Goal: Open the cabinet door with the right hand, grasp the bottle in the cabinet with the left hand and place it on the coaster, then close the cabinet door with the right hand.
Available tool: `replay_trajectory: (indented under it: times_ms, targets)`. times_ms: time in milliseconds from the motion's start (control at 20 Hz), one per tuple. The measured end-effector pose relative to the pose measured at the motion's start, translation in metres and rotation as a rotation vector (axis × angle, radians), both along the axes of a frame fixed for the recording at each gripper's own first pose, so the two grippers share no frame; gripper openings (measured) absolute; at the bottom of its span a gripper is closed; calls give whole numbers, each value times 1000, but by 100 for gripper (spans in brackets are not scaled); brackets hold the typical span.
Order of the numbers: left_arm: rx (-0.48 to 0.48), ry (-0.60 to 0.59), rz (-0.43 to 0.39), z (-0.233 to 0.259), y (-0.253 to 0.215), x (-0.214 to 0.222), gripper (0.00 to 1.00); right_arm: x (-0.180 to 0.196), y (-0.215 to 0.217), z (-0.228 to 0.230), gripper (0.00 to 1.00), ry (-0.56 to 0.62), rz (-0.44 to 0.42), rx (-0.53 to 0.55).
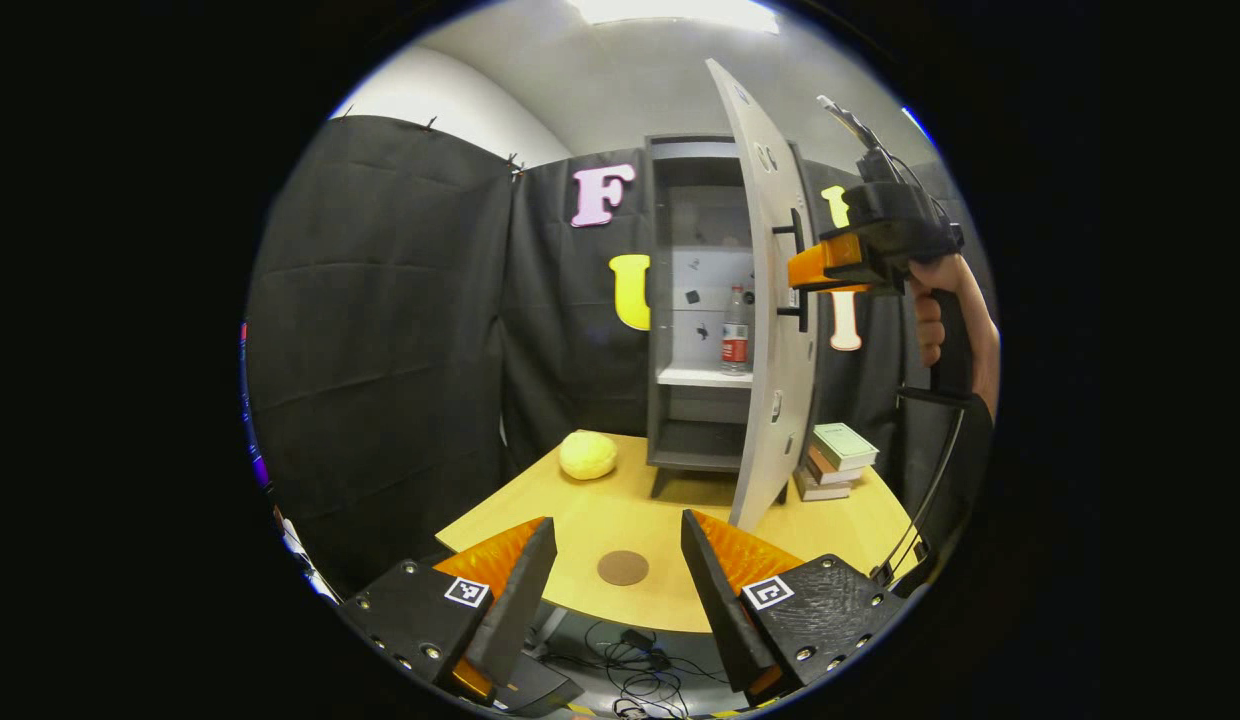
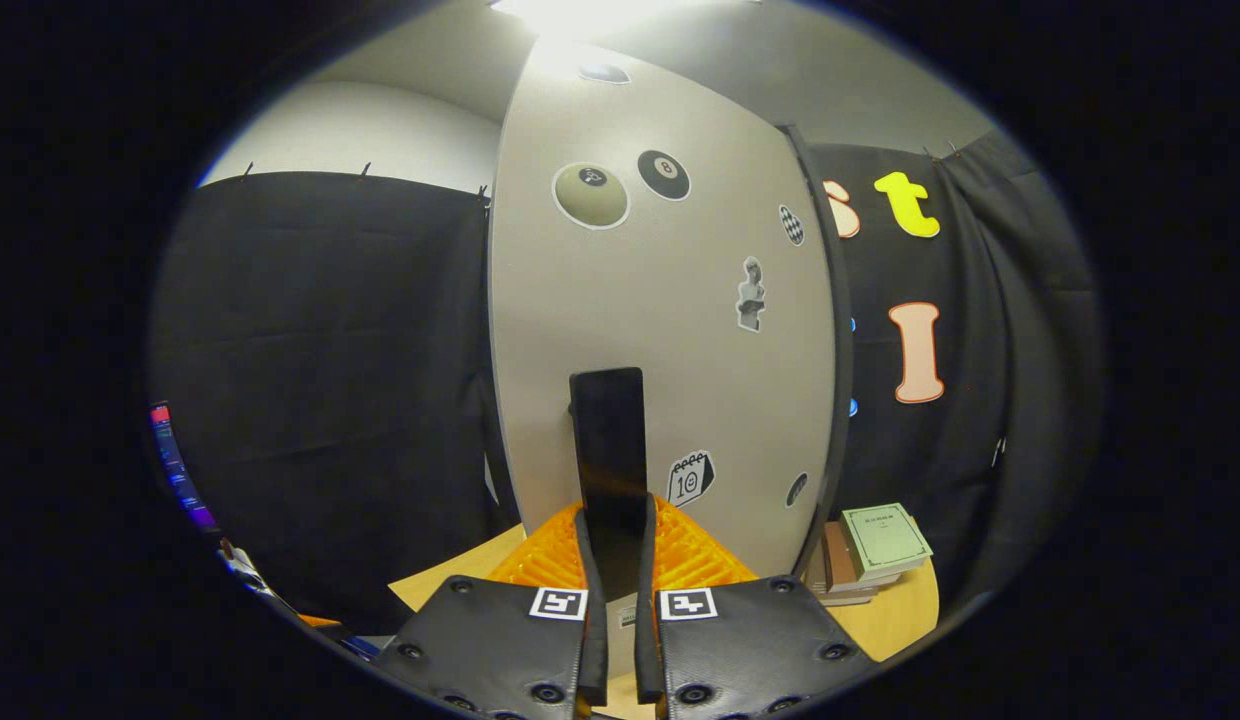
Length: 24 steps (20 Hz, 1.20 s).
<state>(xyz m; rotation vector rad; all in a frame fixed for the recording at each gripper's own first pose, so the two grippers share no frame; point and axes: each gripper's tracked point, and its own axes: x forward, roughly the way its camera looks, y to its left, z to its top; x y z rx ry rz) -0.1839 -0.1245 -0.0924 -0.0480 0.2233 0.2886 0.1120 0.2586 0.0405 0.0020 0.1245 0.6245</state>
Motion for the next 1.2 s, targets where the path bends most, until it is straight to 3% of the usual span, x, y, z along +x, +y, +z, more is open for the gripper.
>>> replay_trajectory:
  times_ms: [800,1000,1200]
  targets:
    - [17,-1,-139,9,-75,15,73,23,-66,2,8,-38,-237,-14]
    - [22,4,-179,11,-91,22,73,12,-47,-1,11,-11,-186,37]
    - [17,-2,-200,15,-94,29,73,20,-69,-2,10,-59,-224,-18]
